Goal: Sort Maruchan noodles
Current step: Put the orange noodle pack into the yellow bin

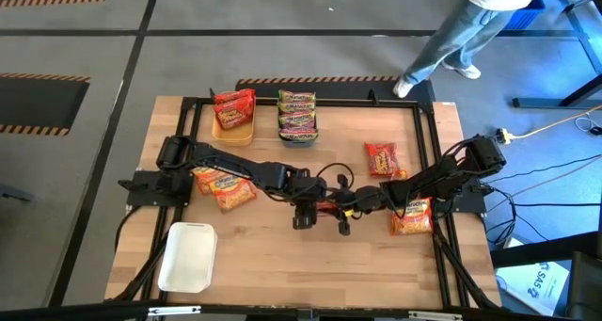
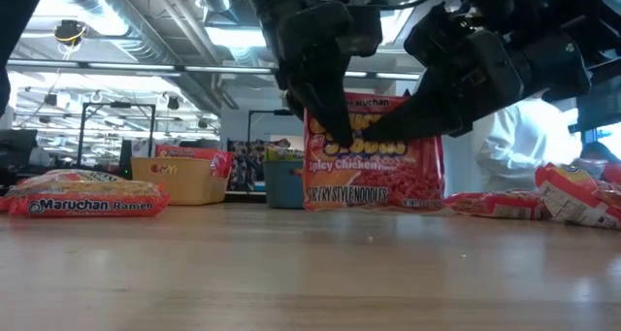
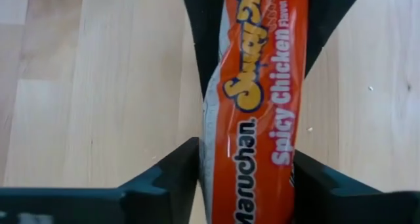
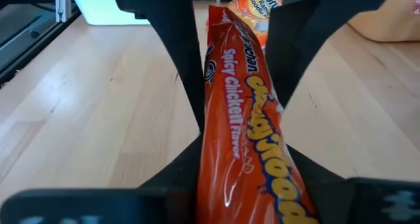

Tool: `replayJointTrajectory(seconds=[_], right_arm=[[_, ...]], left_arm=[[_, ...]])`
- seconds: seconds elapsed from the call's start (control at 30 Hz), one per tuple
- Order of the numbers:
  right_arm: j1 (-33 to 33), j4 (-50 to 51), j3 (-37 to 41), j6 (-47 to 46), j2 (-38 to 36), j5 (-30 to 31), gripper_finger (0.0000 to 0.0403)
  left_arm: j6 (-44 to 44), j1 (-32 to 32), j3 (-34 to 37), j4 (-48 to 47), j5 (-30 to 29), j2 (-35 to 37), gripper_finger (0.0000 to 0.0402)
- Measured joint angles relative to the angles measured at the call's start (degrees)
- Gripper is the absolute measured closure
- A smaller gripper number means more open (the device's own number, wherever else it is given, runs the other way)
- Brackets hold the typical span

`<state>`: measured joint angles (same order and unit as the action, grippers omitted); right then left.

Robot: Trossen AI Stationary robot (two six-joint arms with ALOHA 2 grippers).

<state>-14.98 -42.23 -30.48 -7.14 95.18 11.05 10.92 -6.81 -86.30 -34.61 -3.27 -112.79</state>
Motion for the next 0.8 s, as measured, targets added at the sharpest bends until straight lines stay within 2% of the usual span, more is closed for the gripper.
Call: replayJointTrajectory(seconds=[0.13, 0.33, 0.53, 0.67, 0.8], right_arm=[[0.00, -0.87, 0.00, -0.15, 0.00, 0.40, 0.0276], [-0.02, 0.34, -0.07, -3.46, -0.09, -0.79, 0.0201], [-0.04, 14.08, -0.80, -4.65, -7.07, -3.61, 0.0156], [0.00, 25.21, -0.81, -5.23, -14.97, -3.50, 0.0151], [-0.07, 31.29, -0.81, -6.12, -20.02, -3.11, 0.0151]], left_arm=[[-0.91, -0.04, 0.00, -0.05, 0.00, 0.00, 0.0257], [-0.71, 0.00, 0.03, -1.00, 0.92, 0.00, 0.0269], [-0.29, -0.83, 0.09, -7.63, -1.20, 2.80, 0.0270], [2.19, -1.29, 0.09, -14.72, -6.92, 6.55, 0.0270], [4.19, -1.39, 0.09, -21.64, -10.94, 11.25, 0.0271]])
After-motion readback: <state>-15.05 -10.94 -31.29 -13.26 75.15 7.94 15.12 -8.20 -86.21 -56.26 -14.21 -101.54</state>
